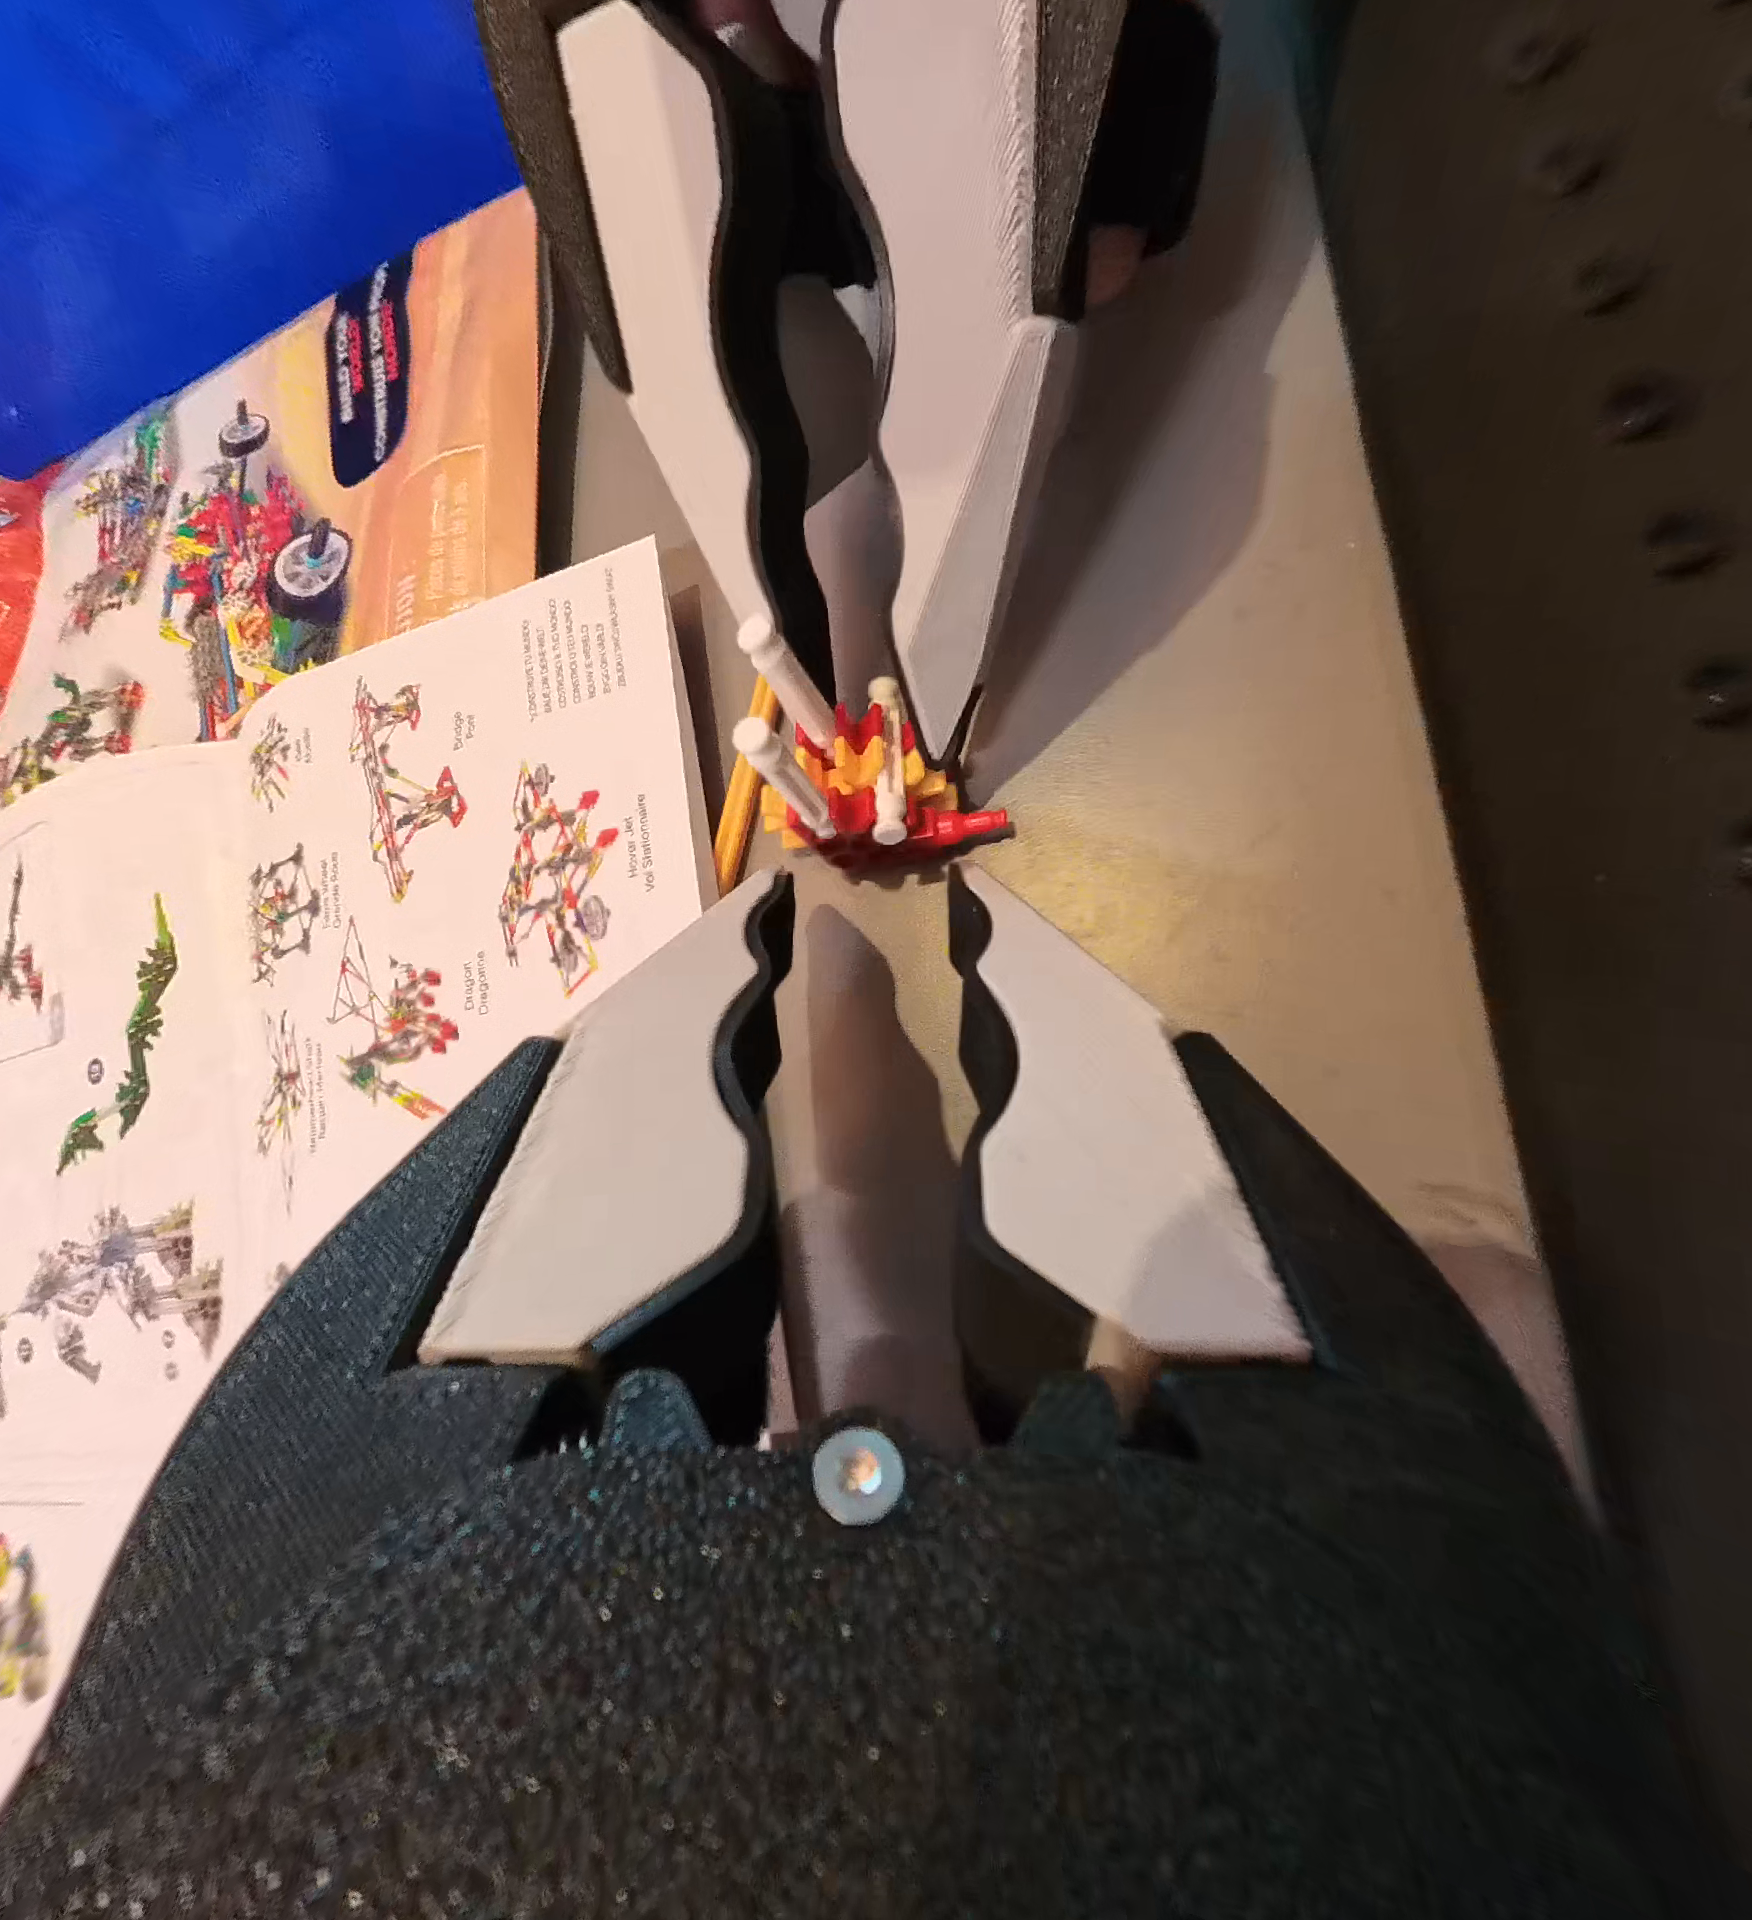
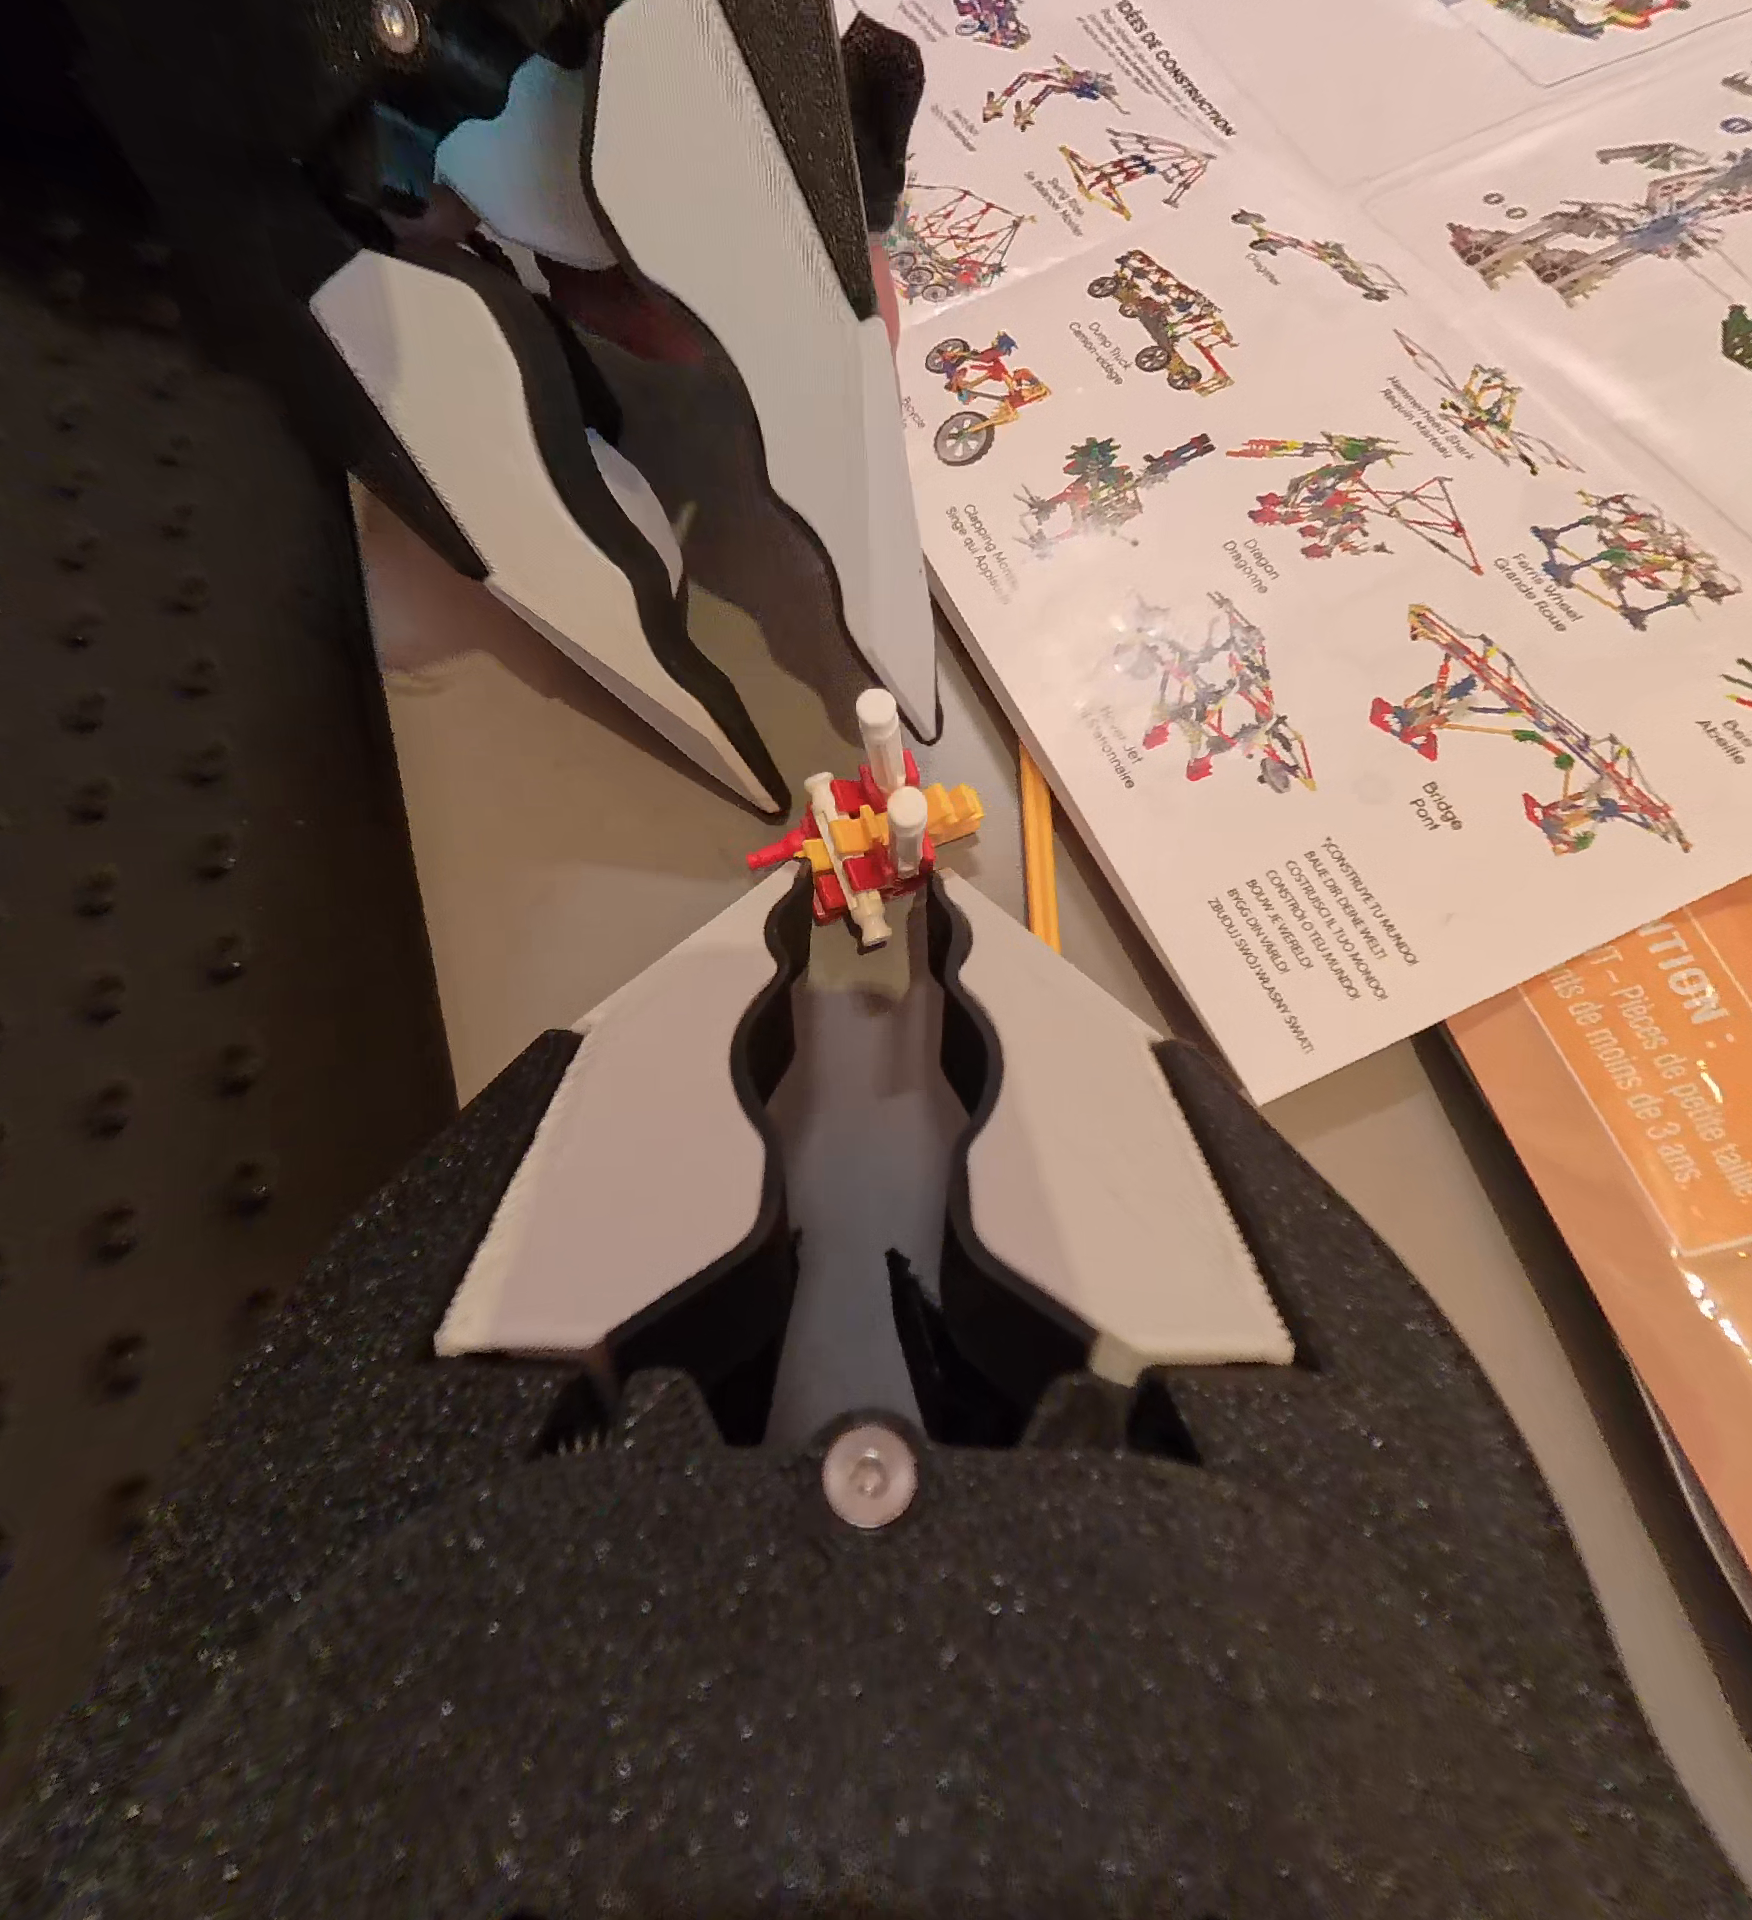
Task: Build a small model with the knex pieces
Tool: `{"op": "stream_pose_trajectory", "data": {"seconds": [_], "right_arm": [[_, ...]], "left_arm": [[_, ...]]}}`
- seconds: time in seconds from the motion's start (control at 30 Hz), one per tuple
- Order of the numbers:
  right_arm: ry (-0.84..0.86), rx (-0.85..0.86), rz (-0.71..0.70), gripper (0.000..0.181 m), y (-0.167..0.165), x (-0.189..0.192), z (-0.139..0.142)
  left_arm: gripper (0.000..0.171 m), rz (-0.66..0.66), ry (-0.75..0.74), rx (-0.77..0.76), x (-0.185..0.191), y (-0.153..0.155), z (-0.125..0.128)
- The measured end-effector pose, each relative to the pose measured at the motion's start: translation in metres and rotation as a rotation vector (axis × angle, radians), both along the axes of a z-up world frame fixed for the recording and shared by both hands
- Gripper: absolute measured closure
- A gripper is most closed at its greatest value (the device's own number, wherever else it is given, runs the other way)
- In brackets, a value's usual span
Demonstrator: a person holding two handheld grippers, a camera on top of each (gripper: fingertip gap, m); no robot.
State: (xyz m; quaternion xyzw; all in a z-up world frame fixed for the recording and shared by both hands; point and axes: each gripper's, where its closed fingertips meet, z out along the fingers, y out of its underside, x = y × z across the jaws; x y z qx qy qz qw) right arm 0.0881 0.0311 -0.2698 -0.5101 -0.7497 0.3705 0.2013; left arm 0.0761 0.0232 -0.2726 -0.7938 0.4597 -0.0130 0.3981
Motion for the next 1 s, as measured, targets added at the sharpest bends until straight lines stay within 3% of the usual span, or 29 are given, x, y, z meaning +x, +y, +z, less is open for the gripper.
{"op": "stream_pose_trajectory", "data": {"seconds": [0.37, 0.47, 0.6, 0.77, 0.83, 1.0], "right_arm": [[0.003, 0.006, 0.023, 0.167, -0.002, 0.003, 0.000], [0.000, 0.043, 0.024, 0.147, 0.000, 0.005, 0.000], [0.026, 0.101, 0.021, 0.140, 0.007, 0.001, 0.006], [0.074, 0.134, 0.086, 0.146, 0.006, -0.005, 0.013], [0.070, 0.133, 0.121, 0.161, 0.003, -0.005, 0.010], [0.068, 0.131, 0.089, 0.162, 0.003, -0.007, 0.010]], "left_arm": [[0.146, 0.020, -0.030, -0.019, 0.005, 0.004, -0.003], [0.155, 0.009, -0.014, -0.008, 0.007, 0.005, -0.004], [0.152, 0.004, 0.003, 0.002, 0.008, 0.007, -0.003], [0.152, -0.005, 0.007, -0.003, 0.009, 0.008, -0.003], [0.151, -0.011, 0.009, -0.003, 0.009, 0.010, -0.003], [0.147, -0.007, -0.013, -0.017, 0.006, 0.012, -0.002]]}}
